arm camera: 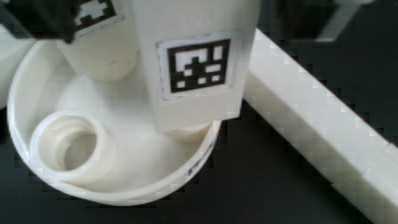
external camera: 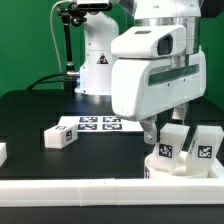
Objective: Assemble stool
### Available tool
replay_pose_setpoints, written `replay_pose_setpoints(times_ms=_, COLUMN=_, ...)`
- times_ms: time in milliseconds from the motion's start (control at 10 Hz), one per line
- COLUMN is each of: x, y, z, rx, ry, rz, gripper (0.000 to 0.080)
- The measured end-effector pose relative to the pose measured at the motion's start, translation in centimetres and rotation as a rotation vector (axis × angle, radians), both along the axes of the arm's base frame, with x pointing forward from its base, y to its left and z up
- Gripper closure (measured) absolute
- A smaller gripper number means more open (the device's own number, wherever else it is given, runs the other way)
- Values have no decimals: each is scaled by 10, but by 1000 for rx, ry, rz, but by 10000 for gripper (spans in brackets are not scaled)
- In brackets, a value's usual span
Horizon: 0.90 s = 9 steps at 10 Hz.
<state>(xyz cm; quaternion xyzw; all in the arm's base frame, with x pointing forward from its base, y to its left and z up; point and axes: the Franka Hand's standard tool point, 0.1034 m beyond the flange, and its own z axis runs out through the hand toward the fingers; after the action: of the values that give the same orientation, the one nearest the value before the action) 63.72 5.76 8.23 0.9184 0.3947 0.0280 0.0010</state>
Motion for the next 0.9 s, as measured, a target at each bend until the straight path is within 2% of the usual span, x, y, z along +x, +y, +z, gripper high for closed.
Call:
replay_pose_setpoints(times_ms=100, x=0, y=0, z=0, rx=0, ry=0, rz=0, gripper=409)
replay_pose_setpoints(times_ms=200, x=0, y=-1, z=0, rx=0, ry=-1, rz=-1, gripper=455)
replay_pose_setpoints(times_ms=500, x=0, y=-3, z=0, rx=5, ry=1, rz=-30, gripper=455)
replay_pose_setpoints(times_ms=600, x=0, y=-8, z=0, rx=8, ry=2, rz=-74, gripper=455)
replay_pose_setpoints(times_ms=900, x=2, y=-12, z=-1, rx=40, ry=-40, rz=-362, gripper=455)
